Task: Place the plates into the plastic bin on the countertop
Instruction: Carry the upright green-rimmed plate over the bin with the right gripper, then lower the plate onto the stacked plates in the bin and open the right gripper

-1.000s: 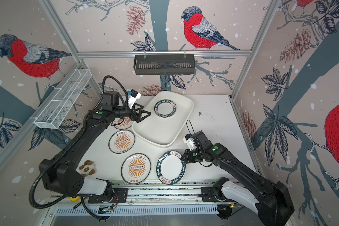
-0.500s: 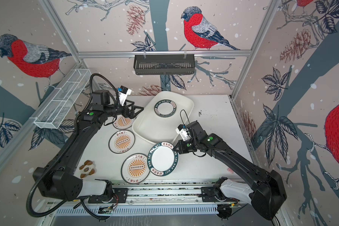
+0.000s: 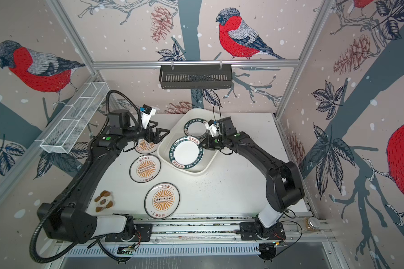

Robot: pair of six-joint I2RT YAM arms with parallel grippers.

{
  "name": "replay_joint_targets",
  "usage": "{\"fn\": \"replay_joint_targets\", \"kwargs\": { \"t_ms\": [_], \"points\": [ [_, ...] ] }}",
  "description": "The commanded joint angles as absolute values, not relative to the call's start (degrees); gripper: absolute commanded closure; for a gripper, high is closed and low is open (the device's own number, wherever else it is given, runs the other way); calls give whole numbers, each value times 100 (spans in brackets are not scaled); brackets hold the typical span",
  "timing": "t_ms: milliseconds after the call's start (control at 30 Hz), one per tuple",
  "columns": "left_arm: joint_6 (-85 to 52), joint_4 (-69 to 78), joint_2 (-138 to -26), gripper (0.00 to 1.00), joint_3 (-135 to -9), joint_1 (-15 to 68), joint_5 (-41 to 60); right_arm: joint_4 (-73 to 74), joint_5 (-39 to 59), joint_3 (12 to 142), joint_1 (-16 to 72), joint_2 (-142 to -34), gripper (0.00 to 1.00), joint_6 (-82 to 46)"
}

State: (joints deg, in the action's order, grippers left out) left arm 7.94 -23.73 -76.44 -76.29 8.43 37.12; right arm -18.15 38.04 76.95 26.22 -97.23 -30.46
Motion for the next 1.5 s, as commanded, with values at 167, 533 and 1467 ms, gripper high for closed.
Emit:
{"fn": "replay_joint_targets", "kwargs": {
  "t_ms": [167, 533, 1467],
  "points": [
    [815, -2380, -7673, 3, -7758, 837, 4038, -600, 3562, 8899, 2138, -11165, 100, -3560],
    [785, -2380, -7738, 3, -7735, 835, 4256, -221, 3032, 9905, 1903, -12360, 100, -3879],
    [527, -2508, -8007, 3, -7880, 838, 4974, -915, 2896, 11457, 1655, -13880, 98, -3867]
  ]
}}
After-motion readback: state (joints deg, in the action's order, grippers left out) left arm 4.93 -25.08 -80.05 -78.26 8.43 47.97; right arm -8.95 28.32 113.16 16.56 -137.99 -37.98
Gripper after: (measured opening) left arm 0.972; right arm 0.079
